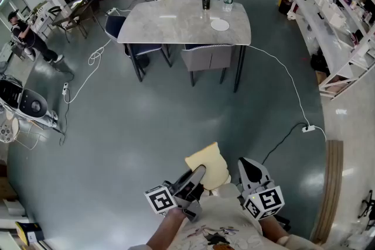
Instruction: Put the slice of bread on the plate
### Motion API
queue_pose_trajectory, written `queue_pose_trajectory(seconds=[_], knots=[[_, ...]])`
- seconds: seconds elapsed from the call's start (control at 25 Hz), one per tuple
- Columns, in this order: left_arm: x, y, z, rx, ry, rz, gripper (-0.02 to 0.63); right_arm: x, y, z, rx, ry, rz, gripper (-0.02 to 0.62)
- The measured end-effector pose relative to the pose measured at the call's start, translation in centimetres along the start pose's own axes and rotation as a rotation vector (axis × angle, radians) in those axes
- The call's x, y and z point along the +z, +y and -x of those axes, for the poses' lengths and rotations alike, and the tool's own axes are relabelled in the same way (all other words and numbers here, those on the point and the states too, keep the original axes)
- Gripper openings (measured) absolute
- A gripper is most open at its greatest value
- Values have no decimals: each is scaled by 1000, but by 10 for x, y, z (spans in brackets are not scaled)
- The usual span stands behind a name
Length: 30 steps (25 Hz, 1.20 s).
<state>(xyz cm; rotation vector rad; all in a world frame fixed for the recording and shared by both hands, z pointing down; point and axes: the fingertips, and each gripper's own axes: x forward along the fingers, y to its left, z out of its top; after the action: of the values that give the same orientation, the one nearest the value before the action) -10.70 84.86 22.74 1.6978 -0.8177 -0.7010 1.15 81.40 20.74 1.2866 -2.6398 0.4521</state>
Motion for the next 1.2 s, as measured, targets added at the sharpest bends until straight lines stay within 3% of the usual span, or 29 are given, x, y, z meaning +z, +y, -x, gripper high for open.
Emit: queue_pose_trajectory(seconds=[0.16,0.32,0.52,0.6,0.8,1.04,1.2], knots=[[-23,-11,-2,-37,38,7,100,-22,-11,23,-64,16,-37,4],[-35,-6,-13,-19,86,12,100,-38,-35,41,-159,5,-167,3],[-46,-11,-31,-27,126,-8,100,-40,-57,58,-219,-9,-169,3],[-49,-14,-39,-27,124,-4,100,-41,-69,60,-221,-21,-200,4],[-68,-25,-68,-22,106,101,100,-29,-103,64,-218,-34,-217,3],[-76,-31,-110,-10,104,85,100,-10,-127,54,-156,-48,-229,5],[-91,-19,-132,-16,116,71,100,-35,-148,67,-179,-59,-245,5]])
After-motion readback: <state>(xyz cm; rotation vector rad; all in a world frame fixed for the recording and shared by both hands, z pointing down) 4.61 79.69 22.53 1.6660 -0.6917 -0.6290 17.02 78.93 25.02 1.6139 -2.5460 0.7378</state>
